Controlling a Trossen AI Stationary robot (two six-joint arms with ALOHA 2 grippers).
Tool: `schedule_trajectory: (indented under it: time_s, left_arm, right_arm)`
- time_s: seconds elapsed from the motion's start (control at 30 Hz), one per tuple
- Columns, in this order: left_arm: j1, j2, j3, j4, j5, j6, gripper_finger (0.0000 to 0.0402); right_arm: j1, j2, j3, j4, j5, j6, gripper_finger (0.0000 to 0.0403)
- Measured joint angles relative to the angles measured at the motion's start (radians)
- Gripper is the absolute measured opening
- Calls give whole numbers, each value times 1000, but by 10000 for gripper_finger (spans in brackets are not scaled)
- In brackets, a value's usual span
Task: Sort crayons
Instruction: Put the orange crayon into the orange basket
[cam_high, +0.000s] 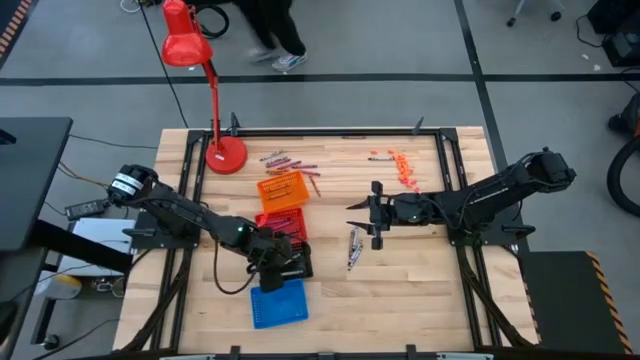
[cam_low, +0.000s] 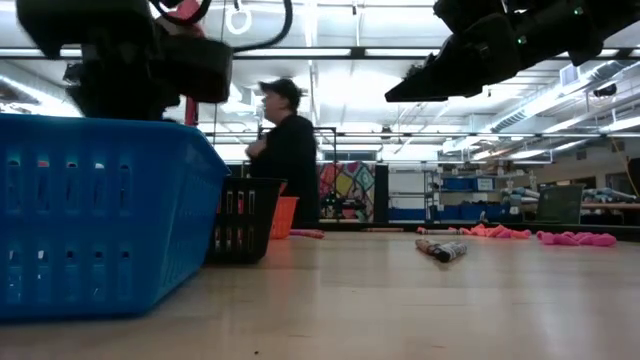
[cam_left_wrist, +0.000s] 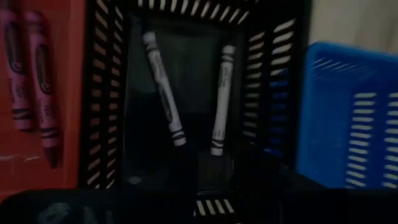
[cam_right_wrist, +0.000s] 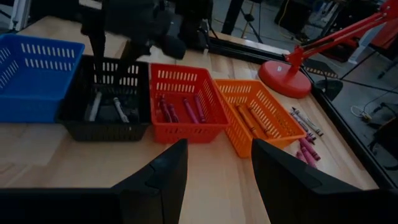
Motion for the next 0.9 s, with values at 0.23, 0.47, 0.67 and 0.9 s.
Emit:
schedule_trajectory:
  time_s: [0.23, 0.47, 0.67, 0.9]
  left_arm:
    - [5, -61, 61, -21, -112, 76, 114]
    - [10, -57, 83, -13, -371, 193, 114]
    - [40, -56, 83, -6, -471, 273, 114]
    - [67, -57, 83, -3, -481, 336, 114]
  right_arm:
    - [0, 0, 0, -17, -15, 2, 181]
    - [-11, 78, 0, -5, 27, 54, 181]
    - [-60, 252, 34, 95, 108, 90, 181]
    - [-153, 466, 181, 96, 137, 74, 181]
